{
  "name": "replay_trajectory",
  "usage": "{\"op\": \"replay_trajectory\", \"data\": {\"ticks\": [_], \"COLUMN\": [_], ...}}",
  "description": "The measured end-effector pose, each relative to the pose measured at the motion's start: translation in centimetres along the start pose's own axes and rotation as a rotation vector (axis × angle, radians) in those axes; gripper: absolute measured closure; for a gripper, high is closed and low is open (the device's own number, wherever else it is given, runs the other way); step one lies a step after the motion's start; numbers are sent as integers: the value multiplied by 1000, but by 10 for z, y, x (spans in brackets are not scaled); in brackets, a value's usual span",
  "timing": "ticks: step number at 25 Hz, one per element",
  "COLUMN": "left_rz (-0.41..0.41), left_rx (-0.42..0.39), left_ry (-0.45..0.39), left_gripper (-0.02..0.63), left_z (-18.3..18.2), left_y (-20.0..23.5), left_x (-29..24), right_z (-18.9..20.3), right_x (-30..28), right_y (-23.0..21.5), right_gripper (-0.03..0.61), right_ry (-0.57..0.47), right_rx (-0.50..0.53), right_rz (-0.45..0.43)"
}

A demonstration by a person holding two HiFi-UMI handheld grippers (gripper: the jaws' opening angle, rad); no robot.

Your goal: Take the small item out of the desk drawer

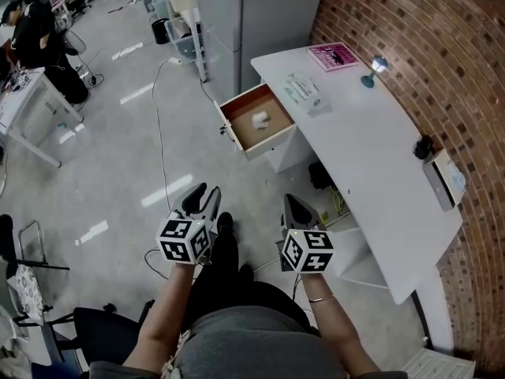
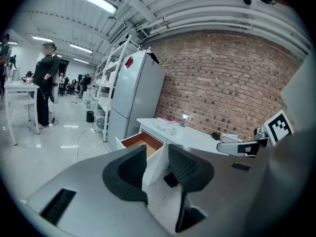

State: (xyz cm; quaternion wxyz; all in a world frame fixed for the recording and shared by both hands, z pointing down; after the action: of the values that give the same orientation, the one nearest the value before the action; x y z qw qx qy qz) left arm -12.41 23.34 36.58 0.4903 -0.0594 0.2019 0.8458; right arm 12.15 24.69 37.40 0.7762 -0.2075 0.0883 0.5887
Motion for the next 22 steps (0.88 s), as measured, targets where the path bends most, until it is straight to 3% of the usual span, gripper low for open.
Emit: {"op": "replay_trajectory", "data": {"ticks": [10,22], "left_rz": [50,101], "left_rx": [13,0], "left_ry": [35,70], "left_gripper": [453,448], "left_z": [-22,-72], "left_y": [54,141], "left_x": [-64,-149], "right_z": [-19,-64], "right_x": [-72,-179], "right_y": [4,13], "right_gripper": [574,574], "right_ry": [41,66], "right_rx": [-4,-43], "right_rz": [29,96]}}
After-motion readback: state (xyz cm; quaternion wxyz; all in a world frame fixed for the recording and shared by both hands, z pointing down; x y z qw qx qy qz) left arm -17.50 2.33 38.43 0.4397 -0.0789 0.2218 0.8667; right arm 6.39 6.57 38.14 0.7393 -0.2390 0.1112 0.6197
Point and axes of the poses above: the fingertips, and each gripper's own axes: x backward along the fingers, y to its left, z out of its underside, the point moved 7 cm from there along x, backward along the fingers, and after that the axes turned 6 degrees about z, right-handed, at the moved point
